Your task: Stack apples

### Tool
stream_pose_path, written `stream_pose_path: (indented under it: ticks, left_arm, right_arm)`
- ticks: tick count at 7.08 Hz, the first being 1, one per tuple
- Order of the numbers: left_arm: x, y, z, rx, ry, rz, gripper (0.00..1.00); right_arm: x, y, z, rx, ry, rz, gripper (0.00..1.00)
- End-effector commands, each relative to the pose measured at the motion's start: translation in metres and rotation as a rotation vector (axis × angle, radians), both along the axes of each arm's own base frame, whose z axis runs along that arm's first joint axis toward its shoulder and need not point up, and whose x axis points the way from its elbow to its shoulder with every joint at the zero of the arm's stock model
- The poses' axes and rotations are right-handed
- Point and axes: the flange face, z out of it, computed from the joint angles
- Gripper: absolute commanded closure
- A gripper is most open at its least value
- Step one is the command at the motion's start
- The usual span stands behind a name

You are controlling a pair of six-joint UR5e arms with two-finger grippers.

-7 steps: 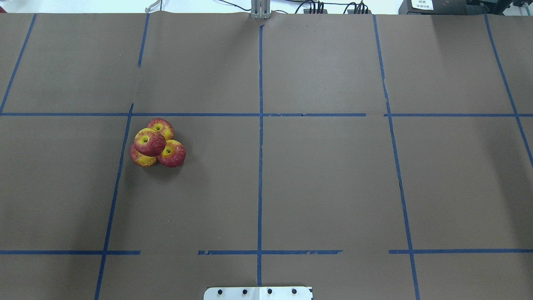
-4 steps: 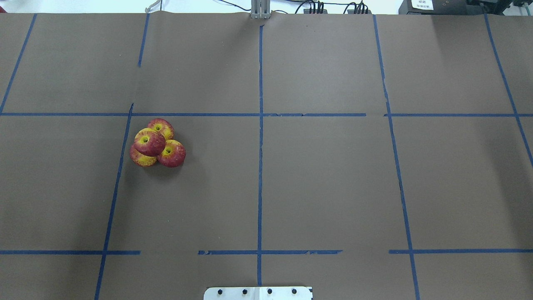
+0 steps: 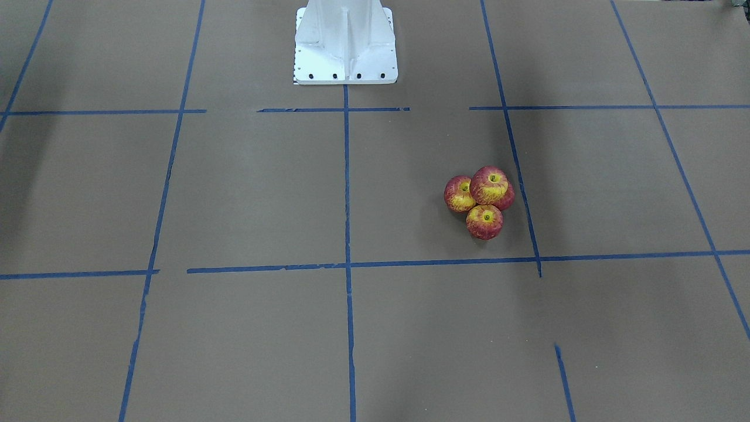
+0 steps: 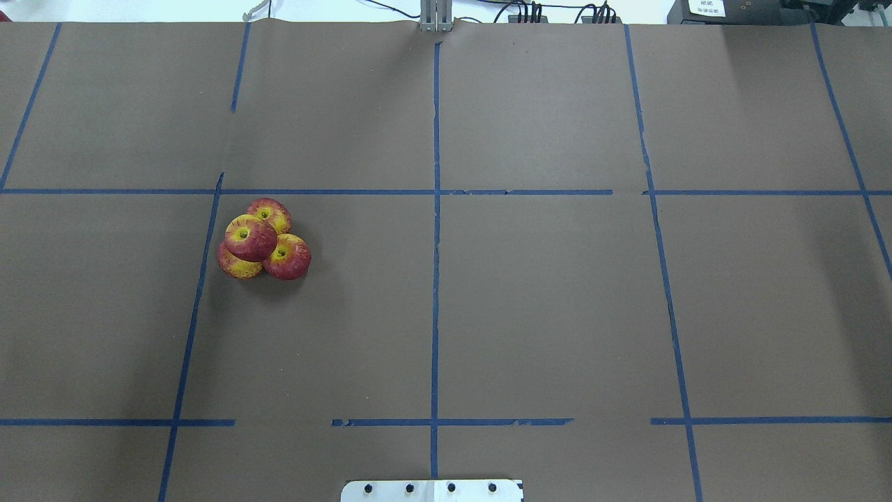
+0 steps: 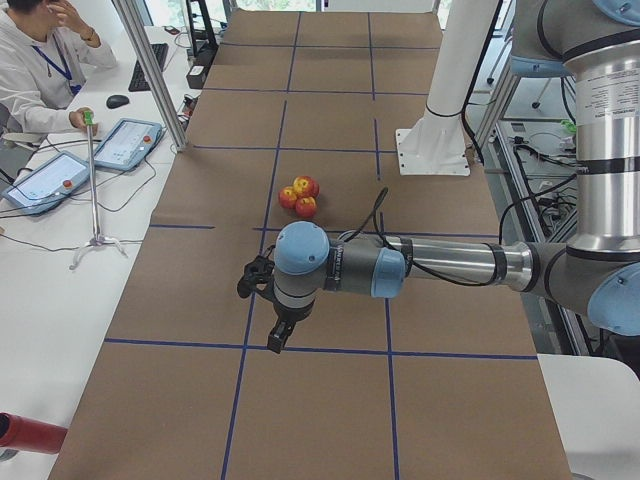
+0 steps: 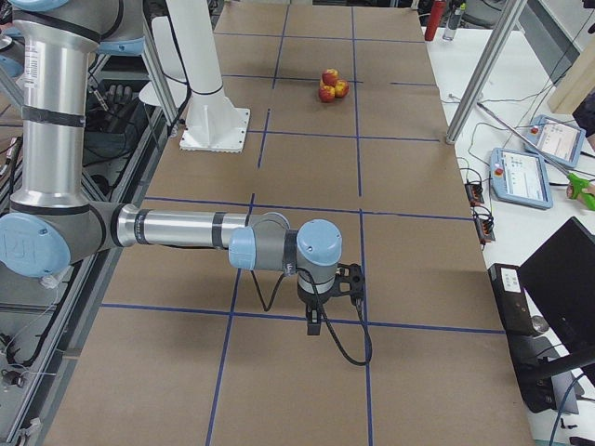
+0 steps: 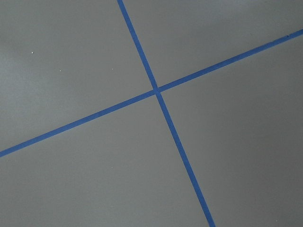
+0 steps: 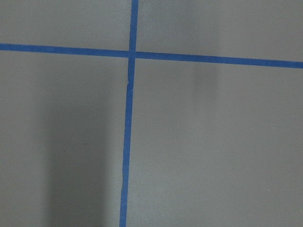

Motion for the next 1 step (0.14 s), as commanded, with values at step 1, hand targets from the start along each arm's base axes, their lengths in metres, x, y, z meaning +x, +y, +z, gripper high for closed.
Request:
stream_pose_path:
  ticks: [1]
  left_arm:
    - [-0.0005,-0.0070,-0.0076,0.017,0.000,0.001,0.00]
  right_arm:
    - [0.0000,0.0000,0.0000,0.000,0.000,0.000,0.00]
